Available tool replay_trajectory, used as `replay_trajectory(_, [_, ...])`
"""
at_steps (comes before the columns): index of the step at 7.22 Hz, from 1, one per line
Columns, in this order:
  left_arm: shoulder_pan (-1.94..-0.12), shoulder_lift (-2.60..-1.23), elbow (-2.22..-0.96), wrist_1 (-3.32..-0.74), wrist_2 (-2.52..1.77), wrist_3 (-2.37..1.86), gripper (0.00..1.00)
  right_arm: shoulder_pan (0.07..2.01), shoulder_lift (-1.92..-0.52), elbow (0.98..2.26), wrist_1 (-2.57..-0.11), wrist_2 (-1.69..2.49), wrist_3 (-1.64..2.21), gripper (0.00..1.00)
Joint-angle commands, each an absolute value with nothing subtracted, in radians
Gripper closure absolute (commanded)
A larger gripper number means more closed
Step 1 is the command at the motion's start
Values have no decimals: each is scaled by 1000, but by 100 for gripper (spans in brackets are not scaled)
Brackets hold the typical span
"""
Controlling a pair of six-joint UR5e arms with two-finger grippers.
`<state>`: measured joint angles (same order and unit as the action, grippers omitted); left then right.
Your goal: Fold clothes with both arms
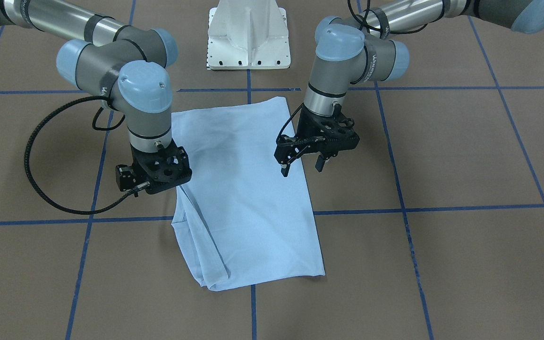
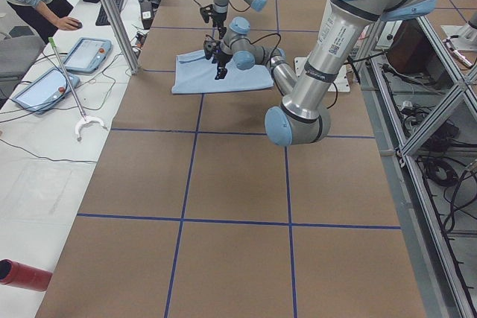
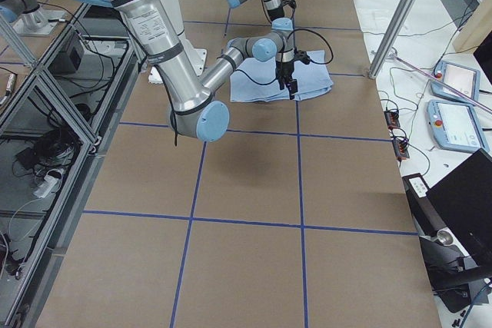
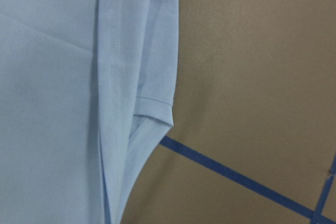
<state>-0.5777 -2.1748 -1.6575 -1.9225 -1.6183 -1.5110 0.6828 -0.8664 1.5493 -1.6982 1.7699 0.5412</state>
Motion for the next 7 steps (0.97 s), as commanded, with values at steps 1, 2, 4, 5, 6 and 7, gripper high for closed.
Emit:
replay_trajectory(1, [-577,-2174,-1660,-1925,-1620,-1509,0,658,-782,1387,-1622,1763,569,0])
replay_trajectory(2, [-577,-2174,-1661,-1925,-1620,-1508,0,657,-770,1305,-1549,1761,568,0])
replay_trajectory(4, [-577,-2172,-1661,-1924,-1649,-1508,0,657,-761,1255,-1526,1759,568,0])
replay_trajectory(5, [-577,-2172,-1660,-1925,-1649,-1508,0,657,-764,1252,-1526,1759,566,0])
replay_trajectory(6, [-577,-2171,-1655,-1928,-1649,-1511,0,663,-764,1250,-1526,1759,557,0])
replay_trajectory(7, [-575,-2174,-1655,-1930,-1648,-1511,0,666,-768,1249,-1526,1759,555,0])
